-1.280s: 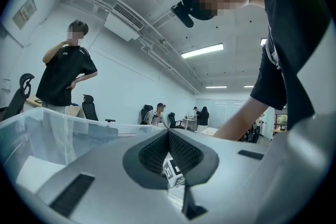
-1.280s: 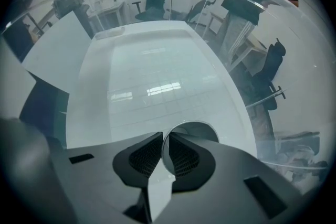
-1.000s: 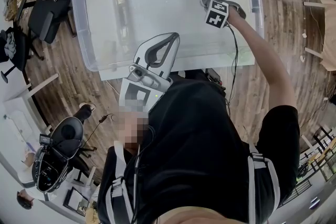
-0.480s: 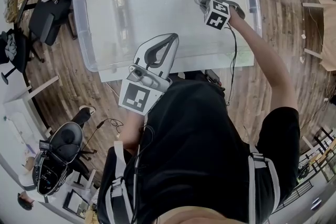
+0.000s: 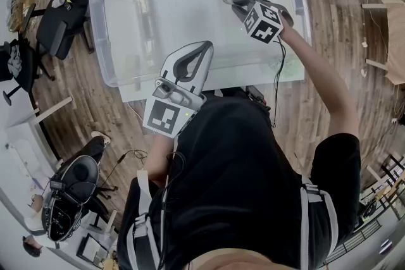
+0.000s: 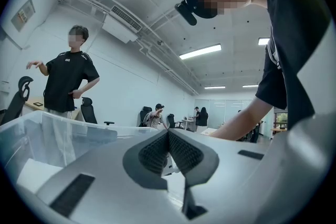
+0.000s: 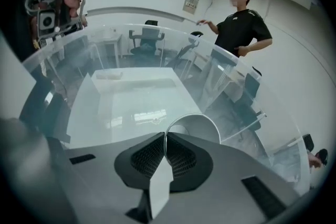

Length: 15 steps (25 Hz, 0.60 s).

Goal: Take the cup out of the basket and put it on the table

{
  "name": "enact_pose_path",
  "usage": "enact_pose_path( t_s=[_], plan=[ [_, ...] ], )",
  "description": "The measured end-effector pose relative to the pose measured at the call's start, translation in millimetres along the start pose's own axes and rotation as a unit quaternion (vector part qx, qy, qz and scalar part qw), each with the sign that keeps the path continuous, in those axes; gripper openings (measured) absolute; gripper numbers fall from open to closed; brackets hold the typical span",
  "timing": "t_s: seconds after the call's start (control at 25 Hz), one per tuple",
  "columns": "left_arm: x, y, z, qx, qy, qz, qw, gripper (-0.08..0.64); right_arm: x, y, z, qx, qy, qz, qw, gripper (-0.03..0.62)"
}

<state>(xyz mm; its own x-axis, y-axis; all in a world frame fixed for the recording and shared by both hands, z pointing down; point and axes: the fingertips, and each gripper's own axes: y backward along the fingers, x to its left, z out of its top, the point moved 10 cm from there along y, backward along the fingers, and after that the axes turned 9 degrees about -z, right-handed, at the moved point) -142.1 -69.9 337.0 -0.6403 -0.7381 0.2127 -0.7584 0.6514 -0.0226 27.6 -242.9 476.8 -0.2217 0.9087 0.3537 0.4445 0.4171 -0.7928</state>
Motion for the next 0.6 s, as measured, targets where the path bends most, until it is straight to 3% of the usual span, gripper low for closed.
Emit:
enact_pose_path(
  t_s=[0.16,0.4,0.6],
  plan=[
    [-3,2,2,-0.001,0.0,0.0,1.0,0.018,-6,33,16,-0.046,-0.033,-0.02,0.998,0.028],
    [-9,3,3,-0.015,-0.008,0.002,0.9999,0.017,-6,80,35,-0.094,-0.045,-0.044,0.994,0.028],
    [-13,4,7,-0.023,-0.014,0.003,0.9996,0.017,-2,121,49,-0.151,-0.076,-0.063,0.984,0.028]
  ],
)
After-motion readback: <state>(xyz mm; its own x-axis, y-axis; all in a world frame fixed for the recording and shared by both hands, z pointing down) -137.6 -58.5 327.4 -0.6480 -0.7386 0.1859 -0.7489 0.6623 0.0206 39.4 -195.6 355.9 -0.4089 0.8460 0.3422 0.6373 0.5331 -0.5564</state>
